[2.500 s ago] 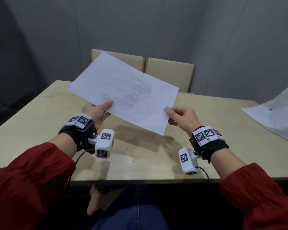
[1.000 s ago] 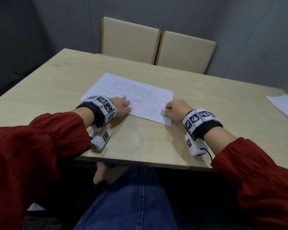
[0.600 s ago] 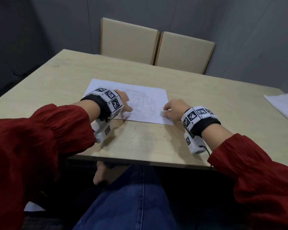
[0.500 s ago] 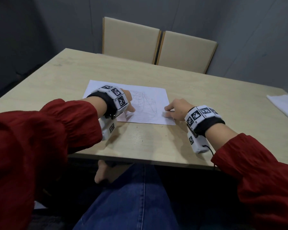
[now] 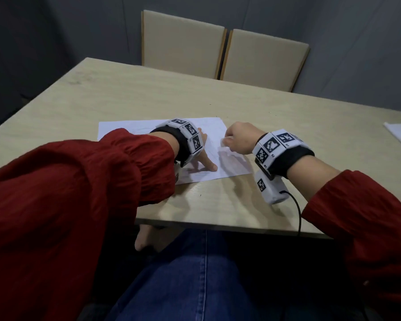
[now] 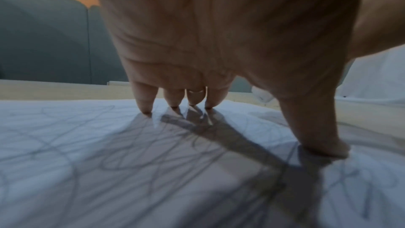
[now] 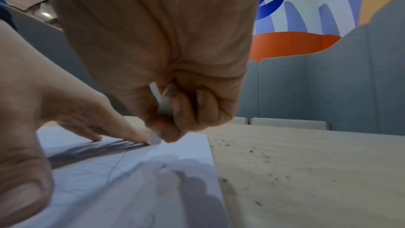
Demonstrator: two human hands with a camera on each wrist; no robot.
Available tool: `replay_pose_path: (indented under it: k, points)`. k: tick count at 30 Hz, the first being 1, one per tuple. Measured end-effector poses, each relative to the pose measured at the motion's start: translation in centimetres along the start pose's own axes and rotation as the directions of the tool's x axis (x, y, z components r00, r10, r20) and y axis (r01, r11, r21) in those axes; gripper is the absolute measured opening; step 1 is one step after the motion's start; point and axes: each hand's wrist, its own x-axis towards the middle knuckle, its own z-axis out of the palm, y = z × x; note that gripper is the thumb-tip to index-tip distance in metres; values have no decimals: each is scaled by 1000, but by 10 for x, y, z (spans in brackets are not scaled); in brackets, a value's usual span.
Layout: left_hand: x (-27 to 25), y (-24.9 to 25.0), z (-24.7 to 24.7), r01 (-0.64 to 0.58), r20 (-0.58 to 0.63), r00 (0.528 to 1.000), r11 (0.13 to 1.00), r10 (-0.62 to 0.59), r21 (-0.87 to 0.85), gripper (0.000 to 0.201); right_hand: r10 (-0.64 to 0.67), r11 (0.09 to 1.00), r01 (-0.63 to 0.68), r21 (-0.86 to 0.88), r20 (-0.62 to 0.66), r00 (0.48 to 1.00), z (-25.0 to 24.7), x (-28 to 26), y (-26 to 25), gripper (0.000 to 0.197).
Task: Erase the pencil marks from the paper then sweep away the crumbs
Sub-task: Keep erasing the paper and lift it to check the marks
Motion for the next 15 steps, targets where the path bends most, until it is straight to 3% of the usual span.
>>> replay_pose_path:
  k: [4, 11, 15]
  points:
    - [11, -12, 13, 21, 12, 1000, 999, -20, -43, 144, -8, 999, 8, -31, -7, 1000, 5, 16, -11, 34]
    - [18, -18, 16, 5, 6, 1000, 998, -4, -59, 147, 2, 999, -3, -32, -21, 1000, 9, 40, -18, 29]
    - [16, -16, 16, 13, 25, 1000, 995, -11, -99, 139, -3, 999, 2, -42, -36, 999, 10, 44, -19, 26]
